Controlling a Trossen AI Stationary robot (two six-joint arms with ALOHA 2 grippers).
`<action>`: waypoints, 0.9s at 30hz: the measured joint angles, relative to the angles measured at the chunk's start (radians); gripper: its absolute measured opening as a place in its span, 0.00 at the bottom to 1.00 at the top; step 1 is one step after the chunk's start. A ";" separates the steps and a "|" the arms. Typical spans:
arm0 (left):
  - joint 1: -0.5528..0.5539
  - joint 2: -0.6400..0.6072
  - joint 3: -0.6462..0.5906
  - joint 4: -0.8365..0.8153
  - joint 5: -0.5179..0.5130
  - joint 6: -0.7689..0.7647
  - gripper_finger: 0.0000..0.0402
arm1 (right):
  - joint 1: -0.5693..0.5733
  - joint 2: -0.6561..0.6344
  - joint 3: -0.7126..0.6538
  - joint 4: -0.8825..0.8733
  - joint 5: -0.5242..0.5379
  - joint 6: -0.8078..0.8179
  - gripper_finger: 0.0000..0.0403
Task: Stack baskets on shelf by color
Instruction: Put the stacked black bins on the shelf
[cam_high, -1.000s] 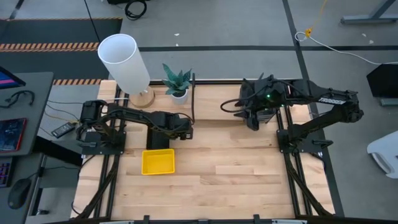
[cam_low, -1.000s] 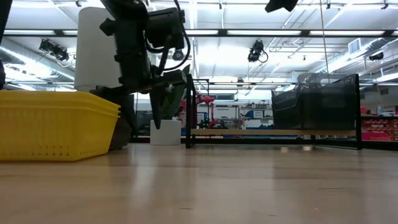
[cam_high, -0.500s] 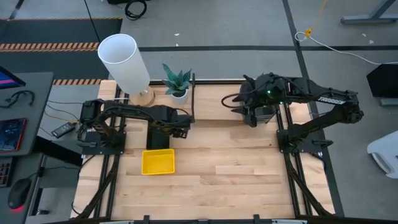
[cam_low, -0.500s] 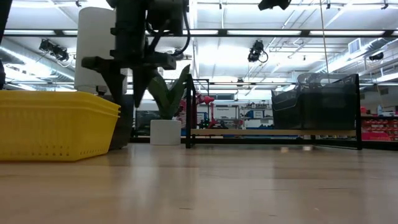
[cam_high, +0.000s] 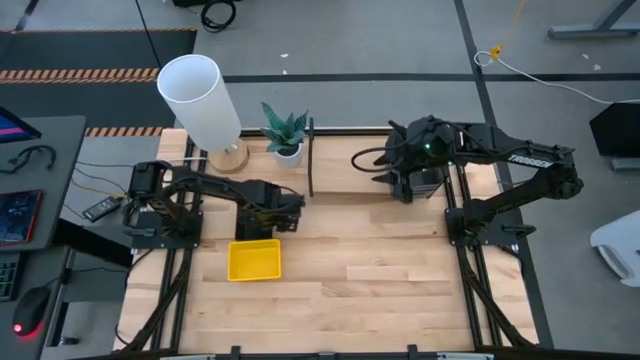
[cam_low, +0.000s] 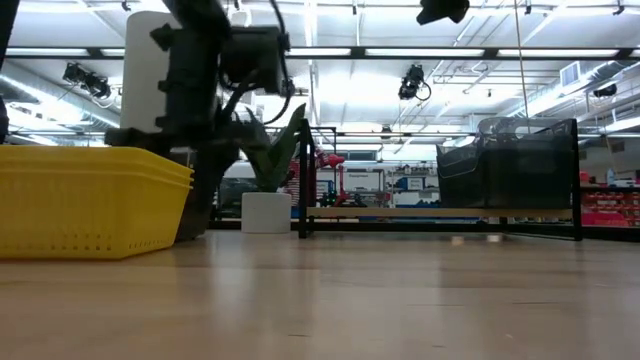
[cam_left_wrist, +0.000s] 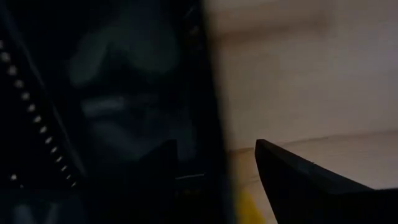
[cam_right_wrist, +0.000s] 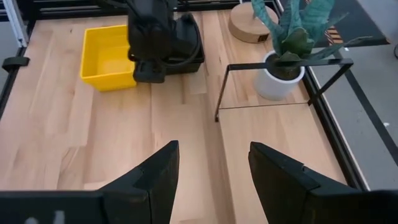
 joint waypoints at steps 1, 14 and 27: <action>0.000 0.000 -0.020 0.009 0.018 0.000 0.56 | 0.000 0.000 0.000 0.000 -0.001 0.000 0.49; -0.018 -0.002 -0.099 0.112 0.072 -0.030 0.39 | 0.000 0.000 0.000 0.043 0.000 -0.004 0.49; -0.013 -0.003 -0.099 0.106 0.065 -0.029 0.11 | 0.000 0.000 0.000 0.075 0.000 0.003 0.49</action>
